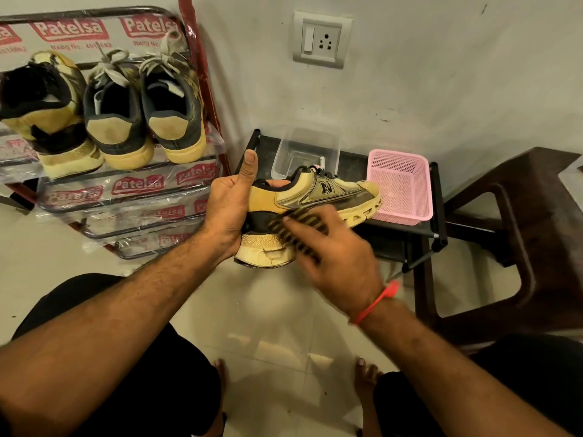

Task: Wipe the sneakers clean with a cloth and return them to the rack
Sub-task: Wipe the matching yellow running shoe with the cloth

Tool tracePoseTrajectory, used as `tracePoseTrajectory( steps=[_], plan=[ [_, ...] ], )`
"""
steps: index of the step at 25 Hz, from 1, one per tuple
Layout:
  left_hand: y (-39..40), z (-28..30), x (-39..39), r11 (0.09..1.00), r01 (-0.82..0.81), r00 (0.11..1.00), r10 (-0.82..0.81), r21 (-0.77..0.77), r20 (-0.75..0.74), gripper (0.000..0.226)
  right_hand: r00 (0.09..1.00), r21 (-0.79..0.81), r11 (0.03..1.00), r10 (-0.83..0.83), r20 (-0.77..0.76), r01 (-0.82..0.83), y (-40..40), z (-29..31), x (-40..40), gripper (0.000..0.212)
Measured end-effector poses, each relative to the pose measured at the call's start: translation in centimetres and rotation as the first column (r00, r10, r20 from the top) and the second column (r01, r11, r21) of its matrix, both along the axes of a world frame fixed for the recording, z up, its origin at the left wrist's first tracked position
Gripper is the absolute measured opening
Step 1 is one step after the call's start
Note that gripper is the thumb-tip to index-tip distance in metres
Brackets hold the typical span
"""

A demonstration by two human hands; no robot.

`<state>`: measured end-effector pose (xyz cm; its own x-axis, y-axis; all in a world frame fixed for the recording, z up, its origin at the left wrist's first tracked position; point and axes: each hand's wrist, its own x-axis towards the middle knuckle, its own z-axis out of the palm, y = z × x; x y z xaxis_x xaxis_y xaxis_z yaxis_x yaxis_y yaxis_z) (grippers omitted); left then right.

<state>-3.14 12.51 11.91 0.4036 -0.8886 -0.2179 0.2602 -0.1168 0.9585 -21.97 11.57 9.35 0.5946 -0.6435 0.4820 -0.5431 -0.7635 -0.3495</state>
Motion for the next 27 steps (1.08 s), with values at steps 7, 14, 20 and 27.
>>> tracePoseTrajectory(
  steps=[7, 14, 20, 27],
  plan=[
    [-0.1, -0.1, 0.1, 0.998, -0.056, 0.998, 0.056, -0.018, -0.007, 0.088, 0.99, 0.056, 0.989, -0.14, 0.026, 0.138, -4.7, -0.3, -2.3, 0.036],
    [0.1, 0.0, -0.1, 0.998, -0.041, 0.999, 0.042, -0.037, 0.016, 0.085, 0.996, -0.06, 0.995, 0.07, -0.063, -0.074, -0.8, 0.1, -0.1, 0.039],
    [0.0, 0.0, 0.0, 0.998, -0.063, 0.998, 0.063, -0.019, -0.004, 0.087, 0.996, -0.068, 0.994, 0.087, -0.021, -0.088, 0.3, -0.2, 0.1, 0.042],
    [0.0, 0.4, 0.0, 1.0, -0.024, 0.999, 0.024, -0.017, 0.023, 0.071, 0.962, 0.177, 0.951, -0.268, 0.055, 0.254, -5.9, -0.6, -3.3, 0.045]
  ],
)
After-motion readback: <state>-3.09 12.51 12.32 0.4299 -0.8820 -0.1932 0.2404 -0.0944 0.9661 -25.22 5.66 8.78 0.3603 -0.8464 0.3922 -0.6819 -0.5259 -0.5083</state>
